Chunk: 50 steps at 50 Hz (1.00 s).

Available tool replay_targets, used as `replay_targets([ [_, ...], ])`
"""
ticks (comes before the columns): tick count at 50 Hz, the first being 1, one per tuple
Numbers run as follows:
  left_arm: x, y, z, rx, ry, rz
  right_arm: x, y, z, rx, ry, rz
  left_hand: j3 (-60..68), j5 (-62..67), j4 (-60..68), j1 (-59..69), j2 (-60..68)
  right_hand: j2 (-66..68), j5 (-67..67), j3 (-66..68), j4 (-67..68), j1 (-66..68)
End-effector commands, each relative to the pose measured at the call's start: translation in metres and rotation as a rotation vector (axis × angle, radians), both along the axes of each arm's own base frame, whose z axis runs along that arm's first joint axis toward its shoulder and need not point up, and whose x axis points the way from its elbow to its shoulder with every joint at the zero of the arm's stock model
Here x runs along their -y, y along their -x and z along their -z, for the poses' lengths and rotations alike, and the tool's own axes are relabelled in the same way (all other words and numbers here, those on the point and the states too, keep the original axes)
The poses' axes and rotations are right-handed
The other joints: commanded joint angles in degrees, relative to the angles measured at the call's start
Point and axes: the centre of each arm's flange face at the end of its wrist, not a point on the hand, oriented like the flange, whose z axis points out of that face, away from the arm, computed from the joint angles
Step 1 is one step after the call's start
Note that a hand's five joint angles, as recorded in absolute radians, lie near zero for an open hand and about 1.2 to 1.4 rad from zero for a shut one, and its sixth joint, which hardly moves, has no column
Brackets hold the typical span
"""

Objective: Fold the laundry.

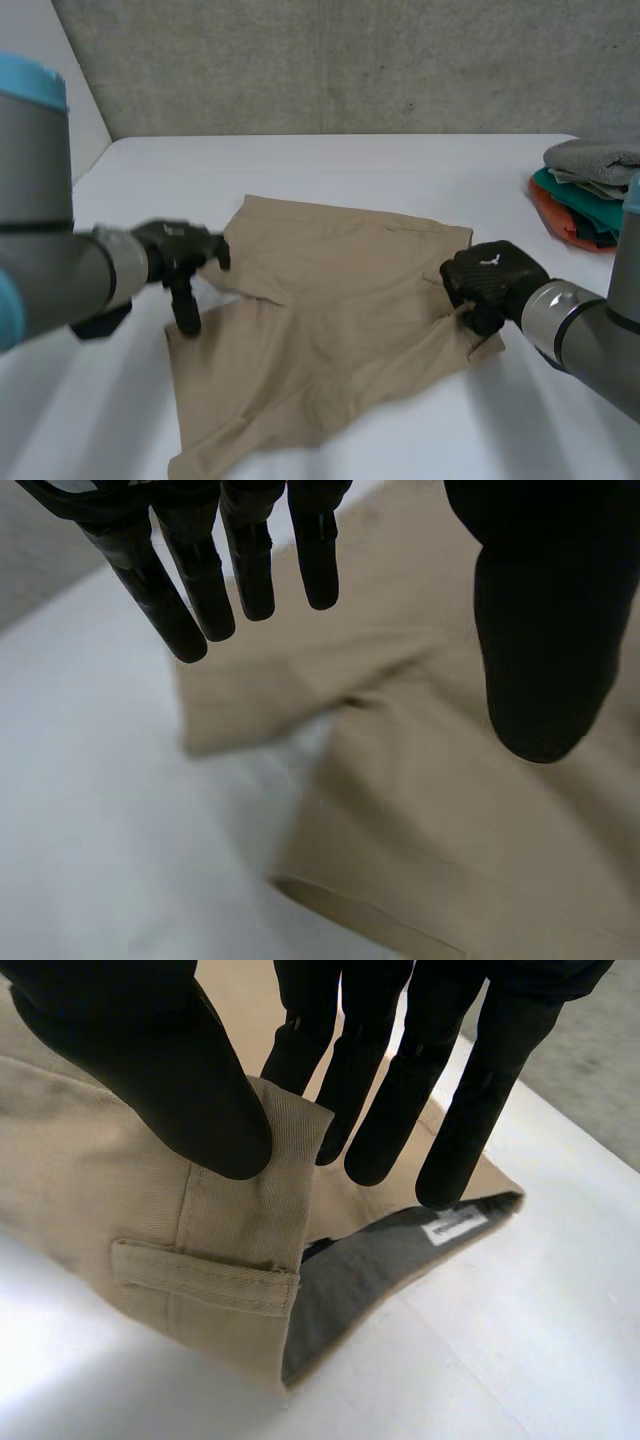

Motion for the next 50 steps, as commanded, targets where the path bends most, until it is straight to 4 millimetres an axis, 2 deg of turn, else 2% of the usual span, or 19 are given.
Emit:
replay_targets([
  [1,-0.056,-0.005,0.031,0.049,-0.128,0.065,0.013,0.007,0.002,0.047,0.009,0.102,2.12,2.88,2.57,2.28,2.03,12.79,11.78,11.82,11.39,15.81],
  [7,-0.073,-0.006,0.05,0.076,-0.168,0.091,0.015,0.009,0.002,0.043,0.019,0.117,2.12,2.88,2.58,2.28,2.03,12.79,11.78,11.82,11.39,15.81],
  [12,-0.078,0.0,0.065,0.089,-0.198,0.108,0.014,0.011,0.004,0.035,0.015,0.129,11.35,12.11,11.81,11.51,11.26,12.79,11.78,11.82,11.39,15.81],
  [13,-0.078,0.001,0.067,0.087,-0.2,0.108,0.014,0.011,0.004,0.034,0.015,0.131,15.7,16.46,16.16,15.86,15.61,12.79,11.78,11.82,11.39,15.81],
  [15,-0.08,0.006,0.072,0.091,-0.205,0.115,0.013,0.011,0.004,0.032,0.011,0.131,41.88,42.64,42.33,42.04,41.78,12.79,11.78,11.82,11.39,15.81],
  [17,-0.079,0.008,0.076,0.095,-0.201,0.114,0.013,0.012,0.003,0.028,0.011,0.13,58.21,58.97,58.67,58.37,58.12,12.79,11.78,11.82,11.39,15.81],
  [21,-0.073,0.008,0.082,0.128,-0.171,0.082,0.007,0.013,-0.003,-0.025,0.033,0.082,58.62,59.38,59.07,58.78,58.53,12.79,11.78,11.82,11.39,15.81],
  [24,-0.078,0.007,0.081,0.153,-0.169,0.102,-0.012,0.016,-0.003,-0.158,0.021,-0.041,58.62,59.38,59.07,58.78,58.53,12.79,11.78,11.82,11.39,15.81],
  [26,-0.09,0.005,0.079,0.192,-0.189,0.163,-0.031,0.023,0.0,-0.288,-0.023,-0.178,58.62,59.38,59.07,58.78,58.53,12.79,11.78,11.82,11.39,15.81],
  [30,-0.107,0.005,0.075,0.235,-0.24,0.281,-0.047,0.046,0.004,-0.468,-0.121,-0.356,58.62,59.38,59.07,58.78,58.53,12.79,11.78,11.82,11.39,15.81],
  [34,-0.109,0.007,0.076,0.26,-0.267,0.322,-0.041,0.047,0.005,-0.476,-0.118,-0.372,58.62,59.38,59.07,58.78,58.53,12.79,11.78,11.82,11.39,15.81],
  [36,-0.098,0.011,0.075,0.261,-0.24,0.308,-0.031,0.043,0.006,-0.44,-0.101,-0.325,58.62,59.38,59.07,58.78,58.53,12.79,11.78,11.82,11.39,15.81],
  [37,-0.081,0.015,0.073,0.258,-0.193,0.28,-0.02,0.039,0.007,-0.398,-0.081,-0.269,58.62,59.38,59.07,58.78,58.53,12.79,11.78,11.82,11.39,15.81],
  [40,-0.052,0.021,0.069,0.251,-0.112,0.22,-0.004,0.033,0.008,-0.341,-0.048,-0.206,58.62,59.38,59.07,58.78,58.53,12.79,11.78,11.82,11.39,15.81],
  [41,-0.034,0.026,0.062,0.231,-0.056,0.185,0.008,0.029,0.008,-0.302,-0.026,-0.159,58.62,59.38,59.07,58.78,58.53,12.79,11.78,11.82,11.39,15.81],
  [44,-0.007,0.034,0.051,0.193,0.031,0.154,0.024,0.021,0.009,-0.254,0.023,-0.112,58.62,59.38,59.07,58.78,58.53,12.79,11.78,11.82,11.39,15.81],
  [45,0.011,0.041,0.044,0.16,0.089,0.144,0.035,0.014,0.008,-0.227,0.068,-0.084,58.62,59.38,59.07,58.78,58.53,12.79,11.78,11.82,11.39,15.81],
  [48,0.036,0.054,0.034,0.112,0.185,0.131,0.054,0.005,0.005,-0.193,0.149,-0.028,58.62,59.38,59.07,58.78,58.53,12.79,11.78,11.82,11.39,15.81],
  [50,0.062,0.069,0.025,0.063,0.293,0.118,0.072,-0.001,0.001,-0.159,0.226,0.036,58.62,59.38,59.07,58.78,58.53,12.79,11.78,11.82,11.39,15.81],
])
